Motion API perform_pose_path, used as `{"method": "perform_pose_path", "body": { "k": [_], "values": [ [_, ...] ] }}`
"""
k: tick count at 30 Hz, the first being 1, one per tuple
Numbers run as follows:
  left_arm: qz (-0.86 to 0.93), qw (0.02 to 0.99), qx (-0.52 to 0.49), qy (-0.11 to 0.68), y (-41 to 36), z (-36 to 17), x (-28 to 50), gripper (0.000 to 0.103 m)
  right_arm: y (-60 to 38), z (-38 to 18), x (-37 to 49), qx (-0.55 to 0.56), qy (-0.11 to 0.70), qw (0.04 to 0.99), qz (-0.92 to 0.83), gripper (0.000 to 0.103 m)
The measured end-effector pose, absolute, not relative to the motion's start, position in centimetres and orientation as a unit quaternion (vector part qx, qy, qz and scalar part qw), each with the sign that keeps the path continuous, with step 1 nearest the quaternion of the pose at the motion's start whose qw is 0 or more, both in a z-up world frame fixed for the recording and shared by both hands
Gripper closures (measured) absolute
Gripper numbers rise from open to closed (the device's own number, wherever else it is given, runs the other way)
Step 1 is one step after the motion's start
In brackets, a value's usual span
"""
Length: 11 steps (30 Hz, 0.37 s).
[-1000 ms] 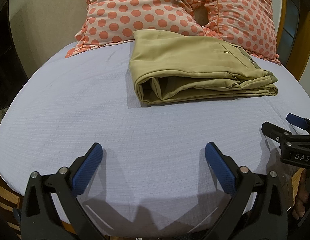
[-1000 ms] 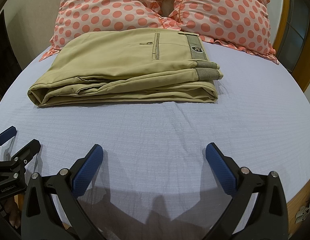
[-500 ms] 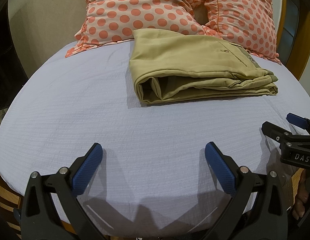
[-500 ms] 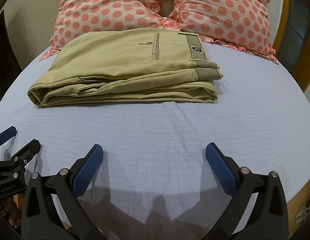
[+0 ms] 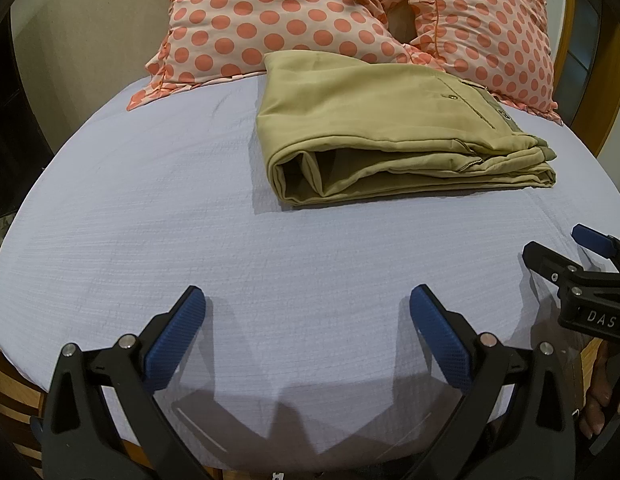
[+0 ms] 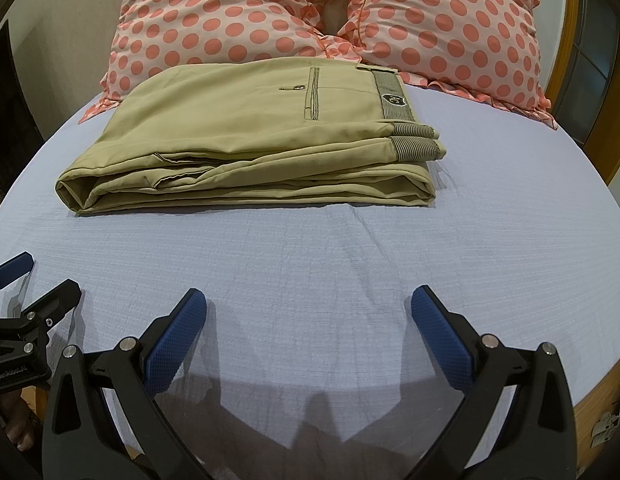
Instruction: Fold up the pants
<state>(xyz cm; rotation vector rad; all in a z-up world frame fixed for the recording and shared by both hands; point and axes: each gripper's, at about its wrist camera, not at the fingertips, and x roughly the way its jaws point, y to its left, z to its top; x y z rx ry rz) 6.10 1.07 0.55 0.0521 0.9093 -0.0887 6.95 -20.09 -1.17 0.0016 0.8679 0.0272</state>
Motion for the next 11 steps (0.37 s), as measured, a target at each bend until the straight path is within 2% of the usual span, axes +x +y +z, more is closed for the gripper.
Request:
{"method": "perform_pose_path", "body": {
  "k": [11],
  "values": [
    [-0.042, 0.896, 0.025, 0.440, 0.82, 0.49, 6.05, 0.002, -20.12, -1.17, 6.95, 0.001, 0.420, 0.907, 0.013, 0.001]
  ]
}}
